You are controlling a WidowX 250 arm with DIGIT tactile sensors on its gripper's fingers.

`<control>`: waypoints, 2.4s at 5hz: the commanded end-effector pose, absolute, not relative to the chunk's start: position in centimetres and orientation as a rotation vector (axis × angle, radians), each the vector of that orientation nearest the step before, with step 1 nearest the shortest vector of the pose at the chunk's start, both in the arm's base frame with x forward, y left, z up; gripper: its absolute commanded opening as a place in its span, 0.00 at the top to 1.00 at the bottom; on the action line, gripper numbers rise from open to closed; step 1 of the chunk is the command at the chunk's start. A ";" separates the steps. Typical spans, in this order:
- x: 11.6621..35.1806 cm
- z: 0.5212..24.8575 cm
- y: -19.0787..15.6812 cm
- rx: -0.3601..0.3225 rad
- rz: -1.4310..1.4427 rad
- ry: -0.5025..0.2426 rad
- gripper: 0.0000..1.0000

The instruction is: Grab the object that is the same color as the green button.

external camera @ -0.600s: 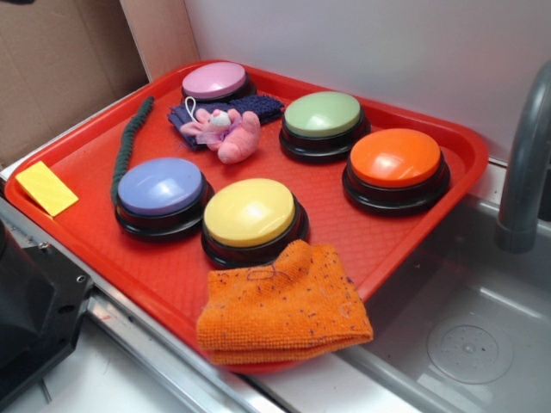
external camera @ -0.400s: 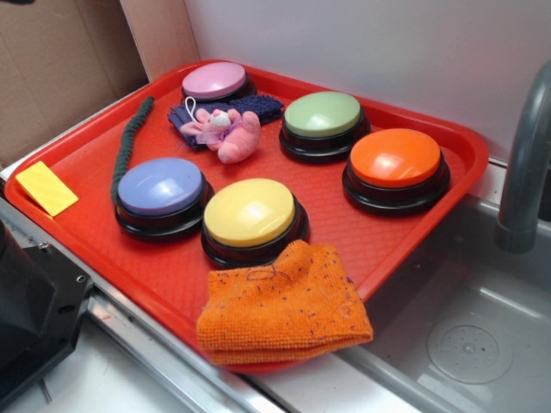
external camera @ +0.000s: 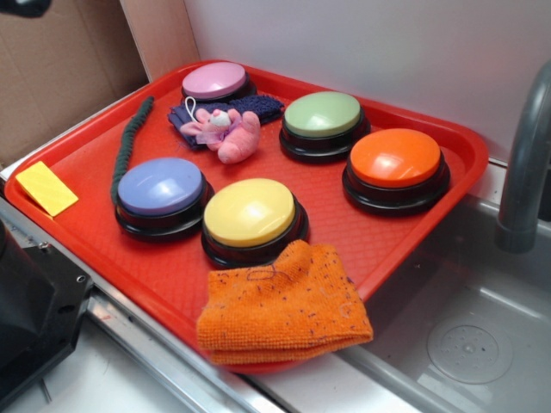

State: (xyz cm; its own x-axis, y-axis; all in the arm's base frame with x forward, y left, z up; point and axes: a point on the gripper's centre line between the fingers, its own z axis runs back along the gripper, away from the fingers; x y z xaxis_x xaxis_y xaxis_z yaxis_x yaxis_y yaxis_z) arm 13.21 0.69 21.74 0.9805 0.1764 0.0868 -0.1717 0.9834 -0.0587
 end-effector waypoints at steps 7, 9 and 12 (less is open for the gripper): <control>19.6 3.0 12.5 -0.006 0.892 -0.151 0.00; 19.6 1.8 12.3 -0.042 0.878 -0.169 0.75; 19.6 2.0 11.8 -0.054 0.872 -0.167 1.00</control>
